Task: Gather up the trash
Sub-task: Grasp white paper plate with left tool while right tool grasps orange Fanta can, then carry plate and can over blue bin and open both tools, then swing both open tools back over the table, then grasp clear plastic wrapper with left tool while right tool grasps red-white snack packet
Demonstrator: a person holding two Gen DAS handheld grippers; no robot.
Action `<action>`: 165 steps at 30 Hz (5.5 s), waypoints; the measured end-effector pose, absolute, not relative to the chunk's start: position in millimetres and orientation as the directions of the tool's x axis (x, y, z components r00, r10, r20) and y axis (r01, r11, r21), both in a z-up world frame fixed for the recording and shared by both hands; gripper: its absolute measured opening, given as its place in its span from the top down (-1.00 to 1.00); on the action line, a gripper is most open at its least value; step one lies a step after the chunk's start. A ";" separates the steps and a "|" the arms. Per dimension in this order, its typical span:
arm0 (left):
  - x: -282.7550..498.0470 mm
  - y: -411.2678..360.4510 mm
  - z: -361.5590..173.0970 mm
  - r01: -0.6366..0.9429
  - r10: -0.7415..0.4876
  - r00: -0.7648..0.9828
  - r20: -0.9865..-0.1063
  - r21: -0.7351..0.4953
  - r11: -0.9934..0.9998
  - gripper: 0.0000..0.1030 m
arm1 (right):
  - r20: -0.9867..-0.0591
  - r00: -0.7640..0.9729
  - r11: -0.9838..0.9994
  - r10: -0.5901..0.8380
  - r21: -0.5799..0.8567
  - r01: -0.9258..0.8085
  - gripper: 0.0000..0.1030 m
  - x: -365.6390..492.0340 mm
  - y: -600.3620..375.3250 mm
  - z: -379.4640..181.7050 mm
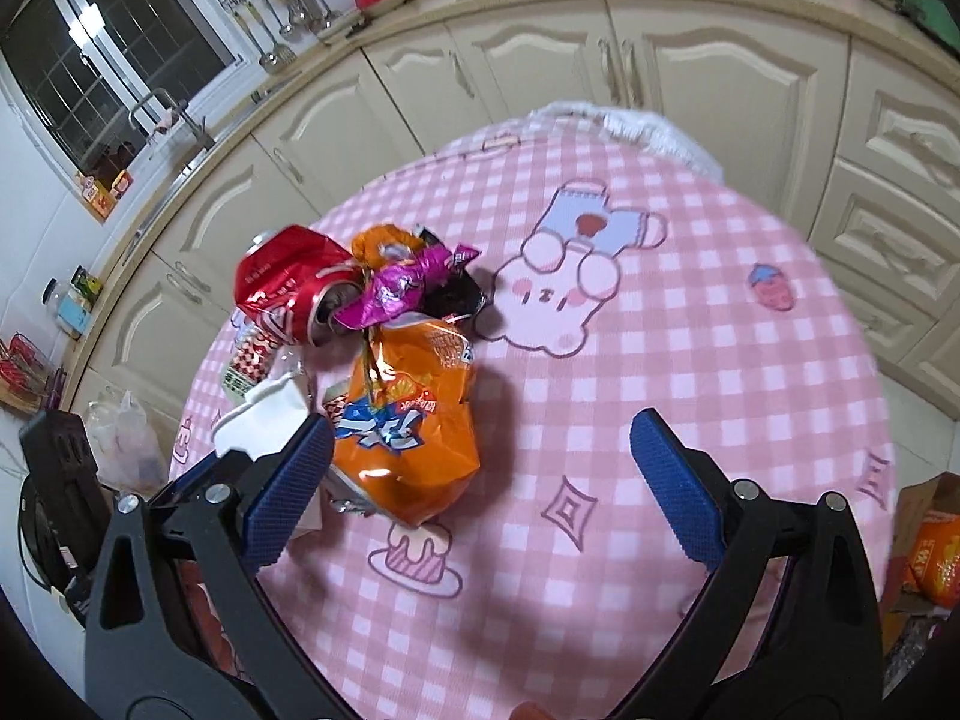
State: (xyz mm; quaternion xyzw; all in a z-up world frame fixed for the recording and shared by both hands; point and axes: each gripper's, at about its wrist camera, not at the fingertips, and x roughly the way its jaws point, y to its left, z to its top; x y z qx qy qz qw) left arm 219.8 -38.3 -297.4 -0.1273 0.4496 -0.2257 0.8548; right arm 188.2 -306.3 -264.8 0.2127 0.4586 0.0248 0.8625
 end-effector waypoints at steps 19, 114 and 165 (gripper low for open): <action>178.4 -64.9 -253.3 0.395 -0.442 0.596 -0.670 -0.235 0.888 0.82 | -0.728 0.621 0.900 0.289 0.427 0.081 0.79 164.7 -320.6 -255.8; 82.6 -310.5 -172.6 0.736 -0.639 0.516 -0.571 -0.085 0.671 -0.77 | -0.638 0.765 0.789 -0.086 0.425 0.443 -0.88 16.0 -508.5 -188.7; 235.1 -47.4 -276.3 0.364 -0.225 0.680 -0.698 0.055 0.930 0.12 | -0.802 0.572 0.980 0.175 0.196 -0.025 -0.88 189.1 -240.7 -262.6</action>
